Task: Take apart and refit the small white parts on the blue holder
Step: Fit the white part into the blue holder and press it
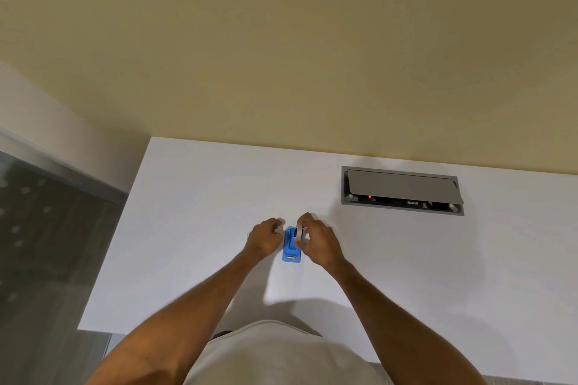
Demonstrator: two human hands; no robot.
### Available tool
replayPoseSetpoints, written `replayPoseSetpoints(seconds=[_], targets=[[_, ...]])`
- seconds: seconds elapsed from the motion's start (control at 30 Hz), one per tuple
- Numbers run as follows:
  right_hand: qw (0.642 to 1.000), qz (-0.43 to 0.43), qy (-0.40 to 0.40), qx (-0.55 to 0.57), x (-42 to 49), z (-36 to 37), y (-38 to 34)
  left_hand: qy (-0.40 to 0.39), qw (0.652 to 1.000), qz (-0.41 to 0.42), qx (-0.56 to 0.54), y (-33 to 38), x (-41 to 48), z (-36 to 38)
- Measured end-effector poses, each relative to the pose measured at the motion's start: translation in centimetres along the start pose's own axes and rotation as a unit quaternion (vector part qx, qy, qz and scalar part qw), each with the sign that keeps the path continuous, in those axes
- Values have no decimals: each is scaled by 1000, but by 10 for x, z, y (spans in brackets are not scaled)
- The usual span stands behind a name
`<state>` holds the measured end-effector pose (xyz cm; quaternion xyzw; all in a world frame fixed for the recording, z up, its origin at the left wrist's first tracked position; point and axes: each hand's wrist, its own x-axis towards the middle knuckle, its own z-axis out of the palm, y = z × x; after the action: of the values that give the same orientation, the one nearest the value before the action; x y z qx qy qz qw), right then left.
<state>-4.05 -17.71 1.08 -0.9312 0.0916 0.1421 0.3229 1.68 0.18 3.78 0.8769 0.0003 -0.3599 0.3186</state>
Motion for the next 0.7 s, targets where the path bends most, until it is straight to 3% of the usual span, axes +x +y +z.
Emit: replayPoseSetpoints(seconds=[0.1, 0.3, 0.7], targets=[[999, -17, -5, -45, 3, 6, -3, -80, 996, -29, -40, 5, 2, -2], [997, -28, 2, -76, 7, 20, -5, -136, 988, -8, -73, 2, 3, 1], [996, -17, 16, -88, 6, 26, -5, -153, 986, 18, -65, -8, 8, -3]])
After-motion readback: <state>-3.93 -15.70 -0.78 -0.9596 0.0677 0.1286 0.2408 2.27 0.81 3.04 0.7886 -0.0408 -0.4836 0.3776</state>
